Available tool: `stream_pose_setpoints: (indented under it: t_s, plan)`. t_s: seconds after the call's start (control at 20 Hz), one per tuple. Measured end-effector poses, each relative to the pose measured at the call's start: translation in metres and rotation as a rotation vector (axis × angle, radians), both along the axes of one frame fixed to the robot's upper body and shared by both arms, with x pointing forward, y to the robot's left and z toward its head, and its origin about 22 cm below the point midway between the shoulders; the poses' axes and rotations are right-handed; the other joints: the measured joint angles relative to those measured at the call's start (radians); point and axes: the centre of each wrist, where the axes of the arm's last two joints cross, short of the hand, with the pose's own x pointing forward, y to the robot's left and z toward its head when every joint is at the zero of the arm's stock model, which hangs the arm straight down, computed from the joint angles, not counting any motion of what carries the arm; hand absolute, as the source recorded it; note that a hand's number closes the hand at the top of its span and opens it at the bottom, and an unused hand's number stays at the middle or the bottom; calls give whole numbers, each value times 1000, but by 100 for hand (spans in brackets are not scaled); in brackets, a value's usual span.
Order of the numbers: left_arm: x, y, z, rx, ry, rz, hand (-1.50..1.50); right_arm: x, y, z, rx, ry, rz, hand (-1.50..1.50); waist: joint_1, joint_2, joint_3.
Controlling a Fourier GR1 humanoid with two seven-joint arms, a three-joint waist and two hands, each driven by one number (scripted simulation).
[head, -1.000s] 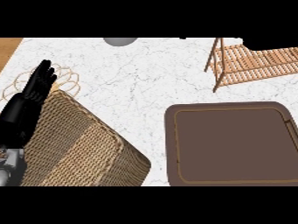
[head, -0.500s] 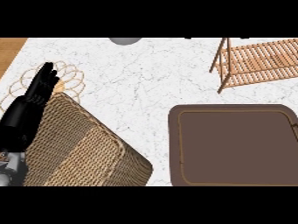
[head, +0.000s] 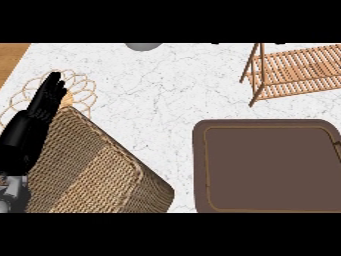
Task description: Pick the pear from the tray and place it in the tiered shelf
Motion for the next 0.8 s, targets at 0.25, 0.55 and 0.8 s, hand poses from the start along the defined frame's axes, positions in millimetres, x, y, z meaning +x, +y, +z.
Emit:
stream_pose_setpoints:
  t_s: [0.25, 0.55, 0.8]
  plan:
    - [-2, 1, -1, 0, -5, 5, 0, 11, -10, -14, -92, 137, 56, 150, -6, 0, 0]
    - [-11, 9, -7, 2, 21, 37, 0, 22, -24, -28, -97, 216, 33, 150, -6, -8, 15]
    - [-18, 15, -11, 7, 33, 52, 0, 26, -48, -30, -33, 165, -115, 150, -11, -10, 22]
